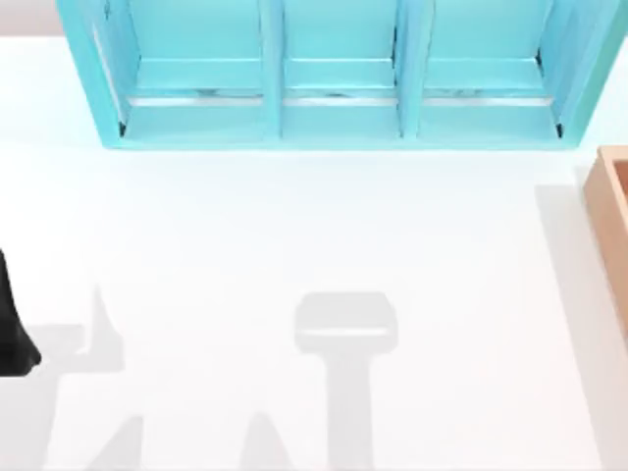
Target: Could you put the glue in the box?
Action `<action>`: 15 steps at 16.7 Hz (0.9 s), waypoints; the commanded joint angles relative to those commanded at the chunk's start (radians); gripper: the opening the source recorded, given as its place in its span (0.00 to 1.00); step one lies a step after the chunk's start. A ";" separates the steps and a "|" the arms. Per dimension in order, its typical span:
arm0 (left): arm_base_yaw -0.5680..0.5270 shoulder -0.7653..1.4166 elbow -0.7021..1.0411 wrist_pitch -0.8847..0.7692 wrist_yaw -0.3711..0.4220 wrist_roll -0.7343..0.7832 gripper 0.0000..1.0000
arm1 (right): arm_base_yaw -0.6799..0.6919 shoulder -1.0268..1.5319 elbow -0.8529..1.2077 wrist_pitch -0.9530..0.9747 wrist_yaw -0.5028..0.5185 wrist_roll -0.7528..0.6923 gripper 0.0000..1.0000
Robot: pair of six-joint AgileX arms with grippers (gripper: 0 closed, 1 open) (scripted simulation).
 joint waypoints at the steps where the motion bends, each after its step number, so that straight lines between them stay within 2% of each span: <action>1: 0.000 0.000 0.000 0.000 0.000 0.000 1.00 | -0.002 -0.001 -0.002 -0.001 0.000 -0.001 0.00; 8: 0.000 0.000 0.000 0.000 0.000 0.000 1.00 | 0.008 0.009 -0.011 0.032 -0.003 0.031 0.00; 15: 0.000 0.000 0.000 0.000 0.000 0.000 1.00 | 0.101 -0.011 -0.121 0.376 -0.010 0.299 0.00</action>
